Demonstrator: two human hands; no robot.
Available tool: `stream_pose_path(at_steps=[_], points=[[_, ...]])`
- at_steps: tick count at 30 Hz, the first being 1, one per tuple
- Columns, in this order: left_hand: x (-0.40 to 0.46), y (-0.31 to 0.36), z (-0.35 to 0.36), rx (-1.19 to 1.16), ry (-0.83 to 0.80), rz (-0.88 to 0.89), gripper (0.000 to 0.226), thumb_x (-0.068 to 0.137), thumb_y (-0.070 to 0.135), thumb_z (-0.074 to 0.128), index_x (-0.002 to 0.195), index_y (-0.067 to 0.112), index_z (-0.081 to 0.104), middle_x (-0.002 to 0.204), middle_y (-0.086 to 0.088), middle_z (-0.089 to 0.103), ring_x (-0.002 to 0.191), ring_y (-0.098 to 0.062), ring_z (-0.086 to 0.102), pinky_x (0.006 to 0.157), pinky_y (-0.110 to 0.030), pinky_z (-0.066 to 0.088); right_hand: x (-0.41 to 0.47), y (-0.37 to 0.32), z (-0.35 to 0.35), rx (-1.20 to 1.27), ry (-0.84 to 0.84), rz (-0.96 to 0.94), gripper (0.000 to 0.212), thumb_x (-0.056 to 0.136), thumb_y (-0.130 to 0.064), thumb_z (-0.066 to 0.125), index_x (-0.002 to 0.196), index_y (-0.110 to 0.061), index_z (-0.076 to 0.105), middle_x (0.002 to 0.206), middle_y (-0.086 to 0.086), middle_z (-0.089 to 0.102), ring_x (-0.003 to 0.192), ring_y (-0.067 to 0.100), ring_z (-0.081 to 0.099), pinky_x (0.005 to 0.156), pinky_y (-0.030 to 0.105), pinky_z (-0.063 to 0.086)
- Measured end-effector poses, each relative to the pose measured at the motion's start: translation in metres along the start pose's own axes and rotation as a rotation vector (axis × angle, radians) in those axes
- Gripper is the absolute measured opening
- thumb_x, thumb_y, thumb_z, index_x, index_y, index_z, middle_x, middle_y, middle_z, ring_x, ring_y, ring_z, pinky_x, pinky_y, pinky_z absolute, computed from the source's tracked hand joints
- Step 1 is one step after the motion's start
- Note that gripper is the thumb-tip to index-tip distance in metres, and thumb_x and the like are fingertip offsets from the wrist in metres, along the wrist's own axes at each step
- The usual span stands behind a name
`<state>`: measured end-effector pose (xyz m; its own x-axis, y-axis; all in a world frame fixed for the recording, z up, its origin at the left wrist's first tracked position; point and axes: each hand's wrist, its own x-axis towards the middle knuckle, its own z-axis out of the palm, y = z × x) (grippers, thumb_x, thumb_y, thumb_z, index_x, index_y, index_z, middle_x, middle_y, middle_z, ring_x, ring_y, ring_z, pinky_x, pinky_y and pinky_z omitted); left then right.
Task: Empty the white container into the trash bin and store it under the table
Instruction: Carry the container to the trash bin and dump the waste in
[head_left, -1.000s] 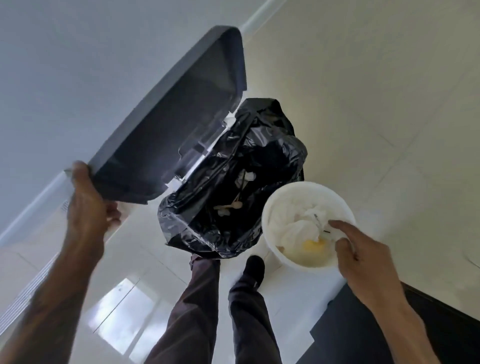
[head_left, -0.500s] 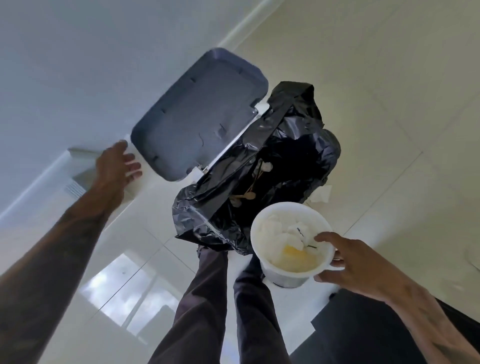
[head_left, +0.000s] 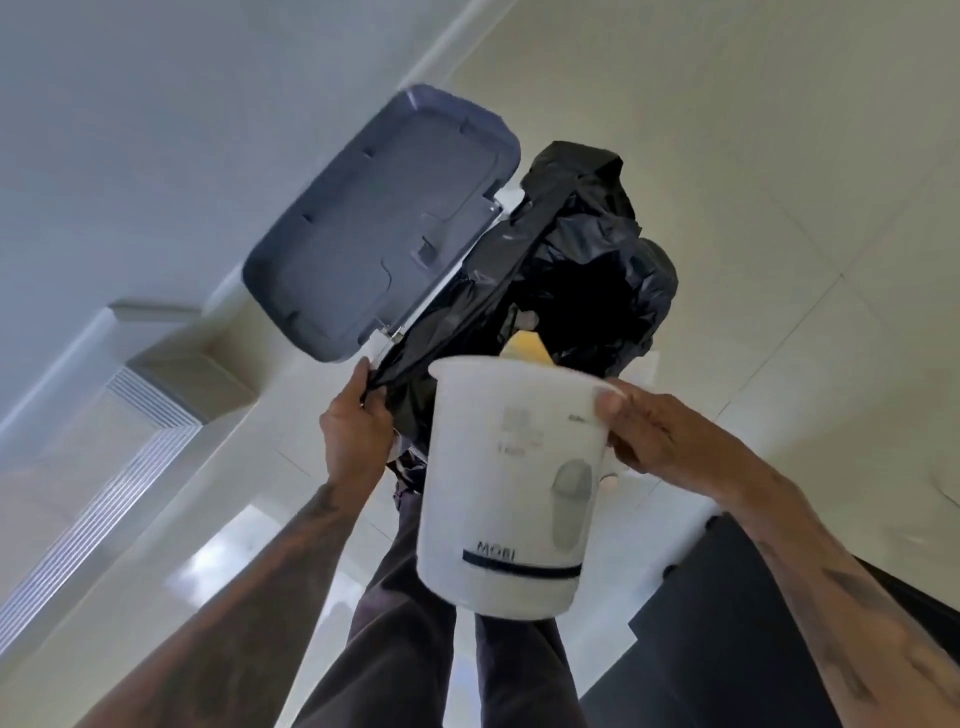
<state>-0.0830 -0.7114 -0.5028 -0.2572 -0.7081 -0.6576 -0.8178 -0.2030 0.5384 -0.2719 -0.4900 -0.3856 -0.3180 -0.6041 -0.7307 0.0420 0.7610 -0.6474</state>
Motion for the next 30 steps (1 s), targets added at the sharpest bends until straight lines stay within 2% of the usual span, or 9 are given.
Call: stream_pose_path(at_steps=[4, 6, 9, 13, 17, 20, 22, 27, 30], points=[[0.001, -0.002, -0.001, -0.089, -0.014, -0.034, 0.044, 0.100, 0.012, 0.054, 0.143, 0.019, 0.054, 0.130, -0.006, 0.067, 0.099, -0.032, 0.072, 0.094, -0.046, 0.058, 0.024, 0.025, 0.019, 0.173, -0.034, 0.216, 0.079, 0.079, -0.083, 0.013, 0.062, -0.017, 0.053, 0.048, 0.003, 0.052, 0.044, 0.016, 0.046, 0.063, 0.036, 0.043], [0.003, -0.003, 0.000, -0.150, -0.007, -0.067, 0.044, 0.098, 0.010, 0.056, 0.141, 0.020, 0.057, 0.129, -0.007, 0.068, 0.099, -0.031, 0.072, 0.093, -0.047, 0.058, 0.031, 0.036, 0.031, 0.274, -0.020, 0.240, 0.096, 0.068, -0.093, 0.016, 0.068, -0.006, 0.056, 0.050, 0.008, 0.053, 0.043, 0.017, 0.047, 0.058, 0.028, 0.045], [0.006, -0.005, 0.000, -0.175, 0.009, -0.086, 0.044, 0.097, 0.011, 0.058, 0.139, 0.024, 0.060, 0.119, -0.003, 0.071, 0.074, -0.020, 0.070, 0.076, -0.038, 0.064, 0.034, 0.051, 0.045, 0.417, -0.034, 0.273, 0.115, 0.065, -0.097, 0.017, 0.087, 0.005, 0.065, 0.060, 0.021, 0.053, 0.046, 0.021, 0.049, 0.053, 0.024, 0.049], [0.008, -0.010, 0.002, -0.203, 0.013, -0.078, 0.044, 0.097, 0.011, 0.059, 0.138, 0.025, 0.060, 0.107, 0.003, 0.070, 0.053, 0.002, 0.061, 0.048, -0.013, 0.055, 0.035, 0.056, 0.051, 0.525, -0.004, 0.261, 0.098, 0.072, -0.093, 0.019, 0.087, -0.011, 0.072, 0.063, 0.021, 0.056, 0.048, 0.021, 0.051, 0.054, 0.026, 0.049], [0.008, -0.010, 0.002, -0.194, 0.016, -0.036, 0.043, 0.097, 0.009, 0.059, 0.139, 0.019, 0.060, 0.096, 0.006, 0.065, 0.056, -0.008, 0.054, 0.042, 0.000, 0.042, 0.039, 0.053, 0.048, 0.604, 0.073, 0.257, 0.086, 0.078, -0.087, 0.021, 0.084, -0.021, 0.076, 0.057, 0.014, 0.058, 0.046, 0.019, 0.052, 0.051, 0.028, 0.050], [0.007, -0.009, 0.002, -0.199, 0.012, -0.029, 0.042, 0.097, 0.007, 0.059, 0.138, 0.017, 0.060, 0.086, 0.014, 0.060, 0.049, 0.005, 0.059, 0.041, 0.003, 0.038, 0.042, 0.049, 0.044, 0.705, 0.098, 0.253, 0.081, 0.078, -0.085, 0.023, 0.080, -0.023, 0.076, 0.056, 0.007, 0.058, 0.046, 0.017, 0.053, 0.047, 0.028, 0.049], [0.008, -0.010, 0.002, -0.198, 0.001, -0.035, 0.042, 0.098, 0.008, 0.058, 0.139, 0.017, 0.059, 0.096, 0.007, 0.065, 0.050, 0.007, 0.060, 0.042, 0.002, 0.039, 0.046, 0.048, 0.041, 0.757, 0.111, 0.261, 0.082, 0.077, -0.083, 0.024, 0.084, -0.018, 0.073, 0.054, 0.004, 0.057, 0.045, 0.017, 0.053, 0.046, 0.028, 0.048], [0.010, -0.013, 0.000, -0.240, -0.004, -0.041, 0.043, 0.097, 0.011, 0.060, 0.140, 0.018, 0.058, 0.122, -0.004, 0.064, 0.076, -0.017, 0.067, 0.046, -0.002, 0.047, 0.053, 0.044, 0.039, 0.730, 0.116, 0.308, 0.090, 0.074, -0.083, 0.026, 0.095, -0.003, 0.060, 0.052, 0.003, 0.055, 0.043, 0.016, 0.051, 0.043, 0.028, 0.048], [0.011, -0.013, 0.002, -0.327, -0.012, -0.093, 0.043, 0.097, 0.010, 0.062, 0.139, 0.017, 0.059, 0.130, -0.008, 0.064, 0.074, -0.003, 0.064, 0.048, 0.002, 0.044, 0.054, 0.042, 0.041, 0.785, 0.109, 0.327, 0.088, 0.072, -0.084, 0.026, 0.091, -0.005, 0.059, 0.050, 0.002, 0.054, 0.041, 0.016, 0.050, 0.043, 0.026, 0.047]])
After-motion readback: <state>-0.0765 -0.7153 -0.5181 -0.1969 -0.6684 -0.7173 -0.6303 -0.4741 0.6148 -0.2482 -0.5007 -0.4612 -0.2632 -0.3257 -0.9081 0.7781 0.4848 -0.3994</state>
